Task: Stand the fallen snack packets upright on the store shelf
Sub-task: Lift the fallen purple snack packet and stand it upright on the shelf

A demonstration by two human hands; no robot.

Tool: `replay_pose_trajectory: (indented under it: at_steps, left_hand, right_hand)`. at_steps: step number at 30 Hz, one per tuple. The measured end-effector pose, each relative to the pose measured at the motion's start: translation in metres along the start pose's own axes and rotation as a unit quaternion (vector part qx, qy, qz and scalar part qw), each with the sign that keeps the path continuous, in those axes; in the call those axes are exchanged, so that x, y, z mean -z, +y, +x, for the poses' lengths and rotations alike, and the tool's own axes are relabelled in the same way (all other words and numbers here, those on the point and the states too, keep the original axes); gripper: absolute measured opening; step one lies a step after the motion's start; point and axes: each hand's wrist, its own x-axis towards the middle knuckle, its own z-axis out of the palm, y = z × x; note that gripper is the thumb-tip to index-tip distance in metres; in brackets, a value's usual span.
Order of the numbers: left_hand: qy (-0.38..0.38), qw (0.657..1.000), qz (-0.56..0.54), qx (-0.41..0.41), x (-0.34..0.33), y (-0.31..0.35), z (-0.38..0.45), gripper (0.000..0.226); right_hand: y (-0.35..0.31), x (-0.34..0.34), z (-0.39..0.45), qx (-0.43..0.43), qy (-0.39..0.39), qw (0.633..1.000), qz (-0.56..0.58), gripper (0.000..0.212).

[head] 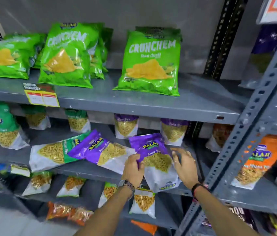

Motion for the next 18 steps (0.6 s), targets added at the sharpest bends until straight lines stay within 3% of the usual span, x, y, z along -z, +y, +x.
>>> replay_pose_trajectory:
  at_steps: [3,6,8,13,18]
  left_hand:
    - [-0.020,0.996,-0.057,0.071,-0.017,-0.009,0.019,0.033]
    - [-0.044,0.969,-0.106,0.221,-0.029,-0.009,0.026,0.039]
    - [-0.061,0.957,-0.127,0.254,-0.038,-0.012,0.033,0.041]
    - [-0.034,0.947,-0.115,0.297,-0.052,-0.021,0.048,0.038]
    - [-0.009,0.940,-0.145,0.308,-0.056,-0.023,0.045,0.043]
  right_hand:
    - [0.023,-0.022,0.016,-0.158,-0.035,0.985,0.068,0.032]
    - [0.046,-0.046,0.034,-0.332,-0.091,0.926,0.156,0.049]
    - [0.062,-0.059,0.046,-0.398,-0.102,0.892,0.189,0.054]
    - [0.091,-0.085,0.054,-0.422,-0.131,0.868,0.226,0.057]
    - [0.093,-0.085,0.051,-0.407,-0.100,0.870,0.260,0.045]
